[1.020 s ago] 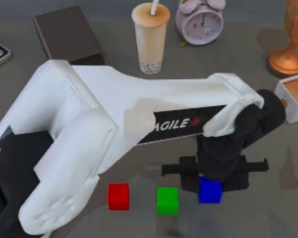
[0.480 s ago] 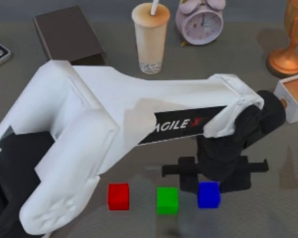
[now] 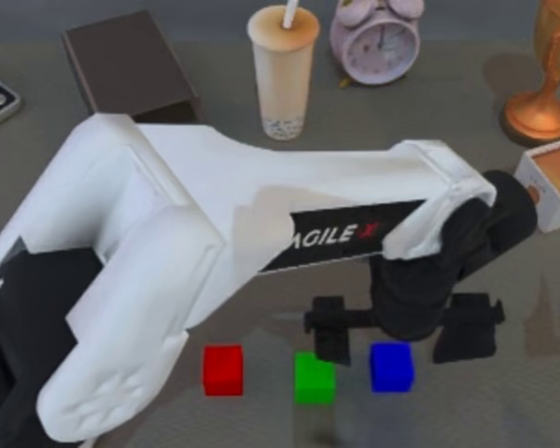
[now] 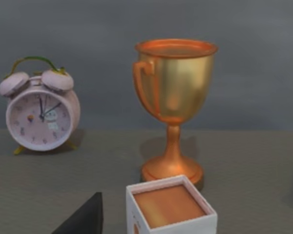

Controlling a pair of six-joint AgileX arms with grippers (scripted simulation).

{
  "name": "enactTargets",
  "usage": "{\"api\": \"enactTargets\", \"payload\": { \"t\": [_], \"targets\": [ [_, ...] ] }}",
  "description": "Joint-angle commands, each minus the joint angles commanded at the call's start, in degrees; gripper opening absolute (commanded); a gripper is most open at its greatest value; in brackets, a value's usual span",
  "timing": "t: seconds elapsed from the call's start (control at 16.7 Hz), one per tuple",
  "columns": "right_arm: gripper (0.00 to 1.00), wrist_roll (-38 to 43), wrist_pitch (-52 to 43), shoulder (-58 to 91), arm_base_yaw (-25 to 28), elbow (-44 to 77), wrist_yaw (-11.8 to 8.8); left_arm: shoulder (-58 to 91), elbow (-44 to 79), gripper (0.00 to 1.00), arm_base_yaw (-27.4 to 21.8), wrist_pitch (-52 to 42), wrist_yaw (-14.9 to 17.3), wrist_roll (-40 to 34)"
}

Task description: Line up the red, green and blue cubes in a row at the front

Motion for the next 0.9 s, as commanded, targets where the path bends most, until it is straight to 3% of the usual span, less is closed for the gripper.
{"api": "enactTargets", "payload": {
  "t": [0.42, 0.9],
  "targets": [
    [1.0, 0.0, 0.0, 0.0, 0.0, 0.0, 0.0, -0.16, 0.98, 1.0, 0.1, -1.0, -0.03, -0.03],
    [1.0, 0.0, 0.0, 0.0, 0.0, 0.0, 0.0, -3.12, 10.85, 1.0, 1.08, -13.94, -0.03, -0.22]
  ]
}}
